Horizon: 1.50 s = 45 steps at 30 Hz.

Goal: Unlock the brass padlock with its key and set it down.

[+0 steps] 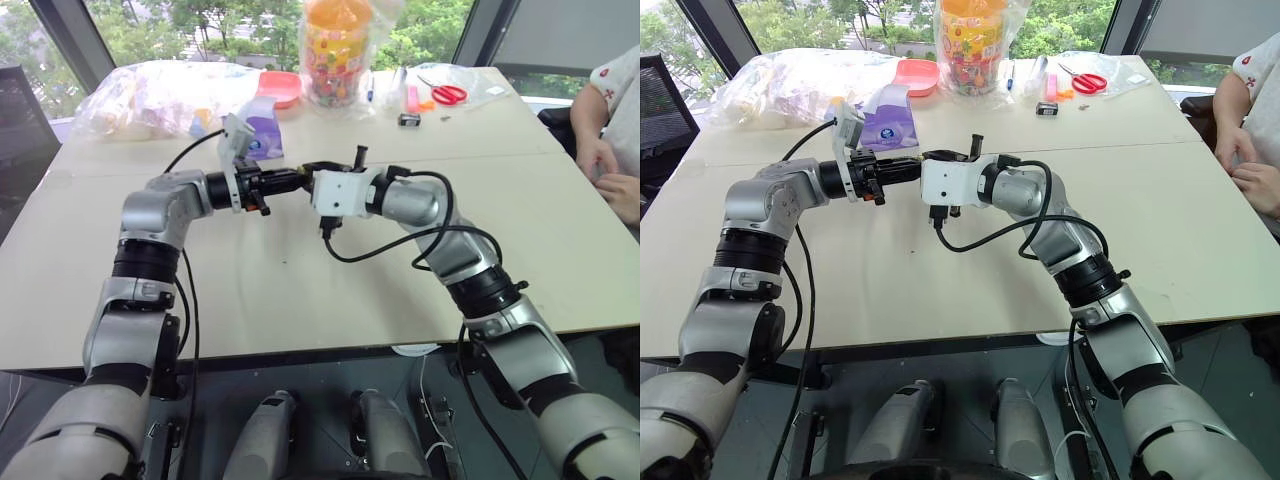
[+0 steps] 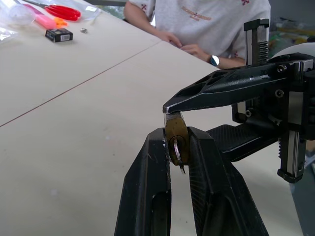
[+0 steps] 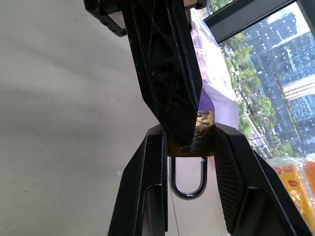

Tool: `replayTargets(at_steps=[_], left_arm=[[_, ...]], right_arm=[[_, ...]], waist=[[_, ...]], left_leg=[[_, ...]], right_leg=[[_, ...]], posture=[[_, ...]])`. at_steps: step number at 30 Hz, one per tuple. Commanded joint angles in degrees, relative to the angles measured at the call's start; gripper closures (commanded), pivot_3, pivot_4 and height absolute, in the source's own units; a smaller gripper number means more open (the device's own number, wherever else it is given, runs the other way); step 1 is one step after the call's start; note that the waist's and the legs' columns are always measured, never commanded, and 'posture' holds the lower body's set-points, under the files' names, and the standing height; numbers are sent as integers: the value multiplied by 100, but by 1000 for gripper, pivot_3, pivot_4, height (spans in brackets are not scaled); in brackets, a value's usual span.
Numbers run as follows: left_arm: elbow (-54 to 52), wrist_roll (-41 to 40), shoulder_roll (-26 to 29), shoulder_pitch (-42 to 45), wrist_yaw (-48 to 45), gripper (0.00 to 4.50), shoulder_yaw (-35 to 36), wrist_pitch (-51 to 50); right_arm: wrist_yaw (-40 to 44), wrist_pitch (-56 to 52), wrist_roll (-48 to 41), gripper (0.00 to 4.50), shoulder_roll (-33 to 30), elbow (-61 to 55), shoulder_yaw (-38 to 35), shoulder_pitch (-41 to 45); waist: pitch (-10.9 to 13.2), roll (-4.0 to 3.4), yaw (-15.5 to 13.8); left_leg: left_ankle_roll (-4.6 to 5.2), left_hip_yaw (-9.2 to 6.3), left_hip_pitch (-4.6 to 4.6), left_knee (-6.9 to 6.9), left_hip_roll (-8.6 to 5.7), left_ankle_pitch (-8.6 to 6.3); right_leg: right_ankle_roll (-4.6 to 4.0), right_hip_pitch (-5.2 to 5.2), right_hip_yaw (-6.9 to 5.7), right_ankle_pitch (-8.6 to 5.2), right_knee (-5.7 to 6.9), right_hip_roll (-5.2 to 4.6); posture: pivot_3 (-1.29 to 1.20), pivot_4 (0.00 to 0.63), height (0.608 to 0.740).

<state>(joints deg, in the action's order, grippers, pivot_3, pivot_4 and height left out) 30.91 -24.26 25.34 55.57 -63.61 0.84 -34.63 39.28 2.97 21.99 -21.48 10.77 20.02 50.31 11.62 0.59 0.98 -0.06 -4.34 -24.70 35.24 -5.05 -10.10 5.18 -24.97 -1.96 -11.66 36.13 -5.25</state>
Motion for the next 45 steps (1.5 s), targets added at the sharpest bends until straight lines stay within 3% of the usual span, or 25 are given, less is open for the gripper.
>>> replayTargets(at_steps=[1,6,13,14,17,20,24,28,45], left_arm=[[1,84,13,164,7,4489,13,133],[75,145,-49,162,162,4489,35,237],[-28,44,-54,52,225,4500,170,166],[-38,20,-23,46,222,4500,205,143],[-64,-64,75,32,155,4500,299,71],[-166,-365,151,1,-28,4500,506,-195],[-382,-777,229,-78,-302,4500,724,-635],[-762,-1111,269,-191,-551,4500,748,-985],[-1593,-1271,391,-462,-794,4500,648,-1117]], right_arm=[[-25,59,-75,3804,54,-469,-55,85],[7,54,-86,3804,53,-474,-58,91],[10,108,56,203,-91,-500,-53,51],[37,126,52,24,-170,-603,-84,-27],[208,-181,-282,24,-378,-1129,-367,-462],[210,-1464,-1183,24,-78,-1838,-1091,-846],[-69,-2812,-1940,24,328,-2437,-1730,-793],[-390,-3504,-2277,24,604,-2701,-1854,-618],[-495,-3867,-2610,24,307,-2654,-1515,-532]], waist=[[0,0,0],[0,0,-8],[0,0,-3],[0,0,-3],[-1,1,-24],[-1,1,-19],[-1,1,-7],[-1,1,-3],[-1,0,-5]], left_leg=[[0,0,0,0,0,0],[0,0,0,1,0,0],[0,0,0,1,0,0],[0,0,0,1,0,0],[0,-1,0,1,0,0],[1,-1,0,0,0,-1],[1,-2,0,4,3,0],[1,-2,7,2,4,-1],[1,-1,8,-1,2,-1]], right_leg=[[0,0,0,0,0,0],[0,1,0,0,0,0],[0,1,0,0,0,0],[0,1,-1,0,0,0],[1,1,0,0,0,-1],[1,2,1,0,-2,-1],[-2,2,4,1,2,0],[-3,6,4,1,2,-1],[-3,8,4,1,-1,-5]], posture=[[0,150,740],[0,150,740],[0,150,740],[0,150,740],[0,150,740],[0,150,740],[0,150,740],[0,150,740],[0,150,740]])
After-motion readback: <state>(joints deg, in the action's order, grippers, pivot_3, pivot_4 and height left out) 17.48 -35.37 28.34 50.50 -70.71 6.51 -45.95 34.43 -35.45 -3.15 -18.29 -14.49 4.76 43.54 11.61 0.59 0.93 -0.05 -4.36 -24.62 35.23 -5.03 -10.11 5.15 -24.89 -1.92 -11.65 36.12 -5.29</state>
